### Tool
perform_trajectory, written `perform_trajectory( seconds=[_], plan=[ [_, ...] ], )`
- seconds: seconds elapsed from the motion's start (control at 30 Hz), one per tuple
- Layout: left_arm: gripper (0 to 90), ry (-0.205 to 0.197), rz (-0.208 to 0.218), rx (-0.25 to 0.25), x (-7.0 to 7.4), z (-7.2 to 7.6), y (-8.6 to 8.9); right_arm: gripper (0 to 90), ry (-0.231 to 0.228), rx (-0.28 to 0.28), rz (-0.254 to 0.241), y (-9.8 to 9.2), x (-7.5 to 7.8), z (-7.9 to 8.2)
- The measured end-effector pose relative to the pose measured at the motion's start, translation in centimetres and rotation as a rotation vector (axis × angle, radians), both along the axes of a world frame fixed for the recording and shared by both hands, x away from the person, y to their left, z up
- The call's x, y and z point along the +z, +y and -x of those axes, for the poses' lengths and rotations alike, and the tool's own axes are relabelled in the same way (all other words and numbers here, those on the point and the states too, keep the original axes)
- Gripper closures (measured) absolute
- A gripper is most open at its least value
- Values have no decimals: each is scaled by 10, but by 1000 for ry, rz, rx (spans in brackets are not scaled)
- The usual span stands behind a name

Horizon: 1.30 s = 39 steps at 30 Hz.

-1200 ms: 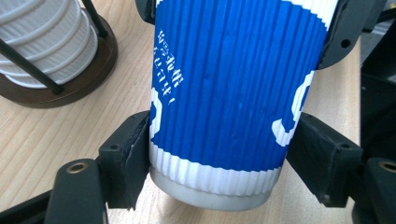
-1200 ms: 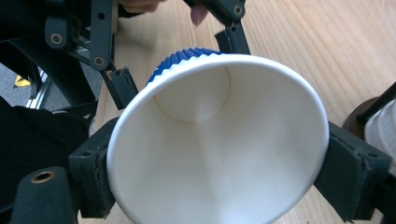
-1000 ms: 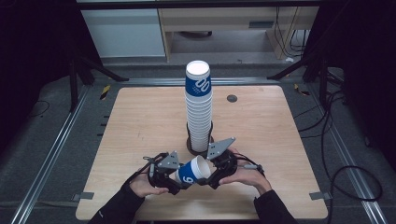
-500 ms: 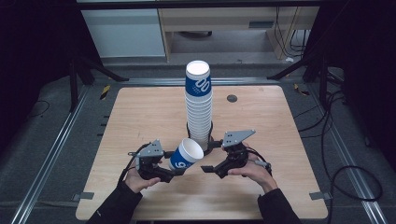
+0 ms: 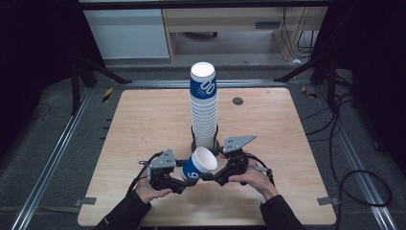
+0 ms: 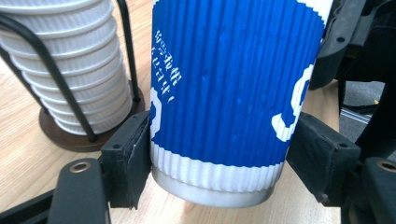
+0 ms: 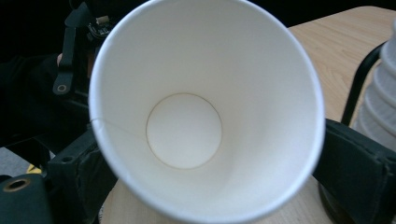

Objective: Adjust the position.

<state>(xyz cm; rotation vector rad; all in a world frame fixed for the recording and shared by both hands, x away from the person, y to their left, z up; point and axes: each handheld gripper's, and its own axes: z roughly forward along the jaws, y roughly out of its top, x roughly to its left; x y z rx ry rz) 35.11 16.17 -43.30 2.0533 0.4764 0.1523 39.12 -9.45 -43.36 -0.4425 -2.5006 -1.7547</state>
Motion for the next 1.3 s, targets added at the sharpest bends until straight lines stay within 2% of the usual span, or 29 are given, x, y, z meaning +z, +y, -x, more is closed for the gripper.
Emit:
perform_trajectory(
  seconds=[0.27,0.43,0.73,0.9,1.07,1.1,1.13,1.27,1.3],
  plan=[
    [265,-18,-21,-8,-2,4,-7,126,41,31,-35,6,-3,0],
    [265,-26,-16,-7,-2,5,-8,176,69,53,-48,7,-4,1],
    [256,-27,-8,-11,-2,5,-7,199,62,41,-50,5,0,1],
    [234,-19,-46,8,-5,2,-3,199,25,-7,-51,-9,10,0],
    [228,-8,-54,38,-6,-3,5,198,-6,-55,-35,-22,16,-1],
    [229,-10,-53,62,-6,-5,9,198,-14,-80,-19,-27,18,-1],
    [230,-10,-53,62,-6,-5,9,198,-14,-80,-19,-27,18,-1],
    [230,-6,-47,123,-4,-10,20,198,-31,-129,5,-36,20,-3],
    [229,-9,-46,154,-4,-13,24,198,-32,-138,10,-38,21,-3]
  ],
)
